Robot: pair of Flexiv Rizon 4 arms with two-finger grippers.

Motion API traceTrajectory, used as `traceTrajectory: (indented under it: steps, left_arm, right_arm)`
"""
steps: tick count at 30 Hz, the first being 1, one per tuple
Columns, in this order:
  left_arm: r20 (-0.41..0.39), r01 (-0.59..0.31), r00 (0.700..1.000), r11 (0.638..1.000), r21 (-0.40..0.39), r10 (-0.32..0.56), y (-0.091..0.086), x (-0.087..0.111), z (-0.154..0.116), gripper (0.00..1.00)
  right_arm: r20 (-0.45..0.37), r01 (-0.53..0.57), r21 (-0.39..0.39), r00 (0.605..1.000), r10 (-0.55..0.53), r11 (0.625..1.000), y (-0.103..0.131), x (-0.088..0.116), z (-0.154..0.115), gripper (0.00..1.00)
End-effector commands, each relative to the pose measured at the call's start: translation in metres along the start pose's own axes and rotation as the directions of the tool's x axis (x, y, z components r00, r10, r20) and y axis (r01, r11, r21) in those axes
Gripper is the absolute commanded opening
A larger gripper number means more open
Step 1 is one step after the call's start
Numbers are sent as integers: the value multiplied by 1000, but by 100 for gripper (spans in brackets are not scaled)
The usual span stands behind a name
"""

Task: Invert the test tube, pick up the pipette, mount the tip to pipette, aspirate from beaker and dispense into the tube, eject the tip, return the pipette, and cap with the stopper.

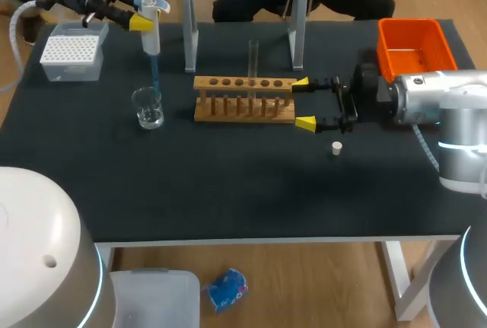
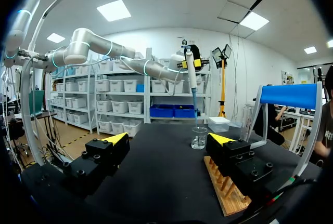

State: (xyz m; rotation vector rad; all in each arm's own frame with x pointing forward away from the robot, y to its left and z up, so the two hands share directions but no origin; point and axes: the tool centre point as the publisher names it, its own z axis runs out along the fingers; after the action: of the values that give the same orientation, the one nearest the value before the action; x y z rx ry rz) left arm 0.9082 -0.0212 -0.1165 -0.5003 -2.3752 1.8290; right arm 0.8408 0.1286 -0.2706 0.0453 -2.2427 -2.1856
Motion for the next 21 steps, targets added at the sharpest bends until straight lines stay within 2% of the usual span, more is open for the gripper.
traceTrajectory:
  steps: [1,18,21]
  left_arm:
    - [3,2,1000,1000,-1,-2,2,3,-6,0]
    - [9,8,1000,1000,7,-8,5,1,-6,0]
    - [9,8,1000,1000,7,-8,5,1,-6,0]
  right_arm:
    - [1,0,3,1000,0,1000,1,0,0,100]
    - [7,-5,4,1000,5,1000,0,1,1,100]
    - [25,23,98,999,-25,995,-3,1,10,100]
